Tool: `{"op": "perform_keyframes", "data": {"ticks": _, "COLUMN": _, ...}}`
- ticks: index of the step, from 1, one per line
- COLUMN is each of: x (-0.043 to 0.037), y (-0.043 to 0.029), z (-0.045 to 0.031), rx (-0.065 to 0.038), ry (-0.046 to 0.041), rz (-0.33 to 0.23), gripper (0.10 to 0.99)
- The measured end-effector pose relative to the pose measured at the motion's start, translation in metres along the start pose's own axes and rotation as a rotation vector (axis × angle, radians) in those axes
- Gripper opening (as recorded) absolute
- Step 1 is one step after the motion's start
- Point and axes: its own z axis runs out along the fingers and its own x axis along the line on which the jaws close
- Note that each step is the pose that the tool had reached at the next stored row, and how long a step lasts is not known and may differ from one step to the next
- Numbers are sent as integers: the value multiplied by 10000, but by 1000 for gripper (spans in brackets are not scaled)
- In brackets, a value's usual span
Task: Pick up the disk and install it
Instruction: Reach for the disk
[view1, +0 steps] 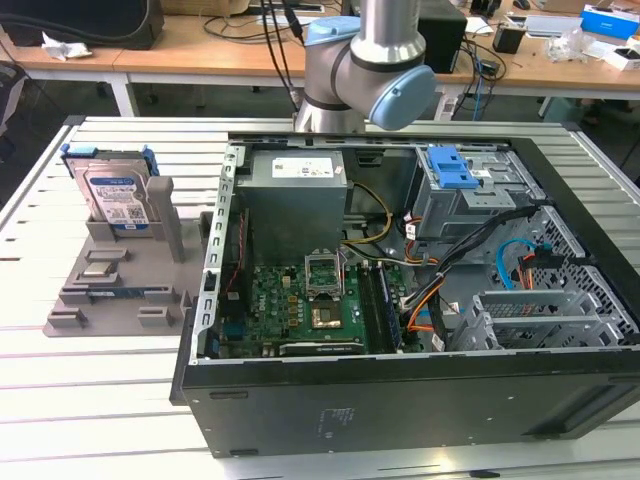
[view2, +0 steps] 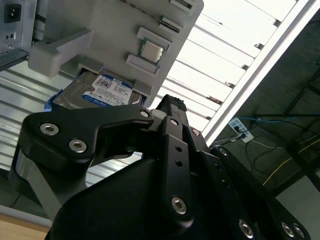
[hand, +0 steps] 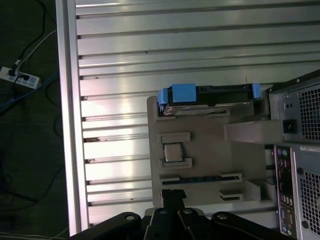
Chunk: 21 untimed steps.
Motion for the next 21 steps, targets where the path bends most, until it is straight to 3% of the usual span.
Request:
{"op": "perform_keyframes", "data": {"ticks": 4, "x": 79, "y": -2, "z": 1, "rx": 0, "ry": -1, "rz": 0, "gripper": 106}}
{"op": "perform_keyframes", "data": {"ticks": 7, "x": 90, "y": 47, "z": 5, "rx": 9, "ry": -1, "rz": 0, "gripper": 106}}
{"op": "perform_keyframes", "data": {"ticks": 11, "x": 72, "y": 182, "z": 15, "rx": 122, "ry": -11, "rz": -4, "gripper": 106}}
{"op": "perform_keyframes", "data": {"ticks": 14, "x": 4, "y": 372, "z": 38, "rx": 315, "ry": -25, "rz": -9, "gripper": 106}}
{"op": "perform_keyframes", "data": {"ticks": 16, "x": -61, "y": 454, "z": 55, "rx": 373, "ry": -22, "rz": -11, "gripper": 106}}
{"op": "perform_keyframes", "data": {"ticks": 18, "x": -112, "y": 513, "z": 64, "rx": 379, "ry": -19, "rz": -13, "gripper": 106}}
{"op": "perform_keyframes", "data": {"ticks": 21, "x": -123, "y": 538, "z": 66, "rx": 380, "ry": -19, "rz": -13, "gripper": 106}}
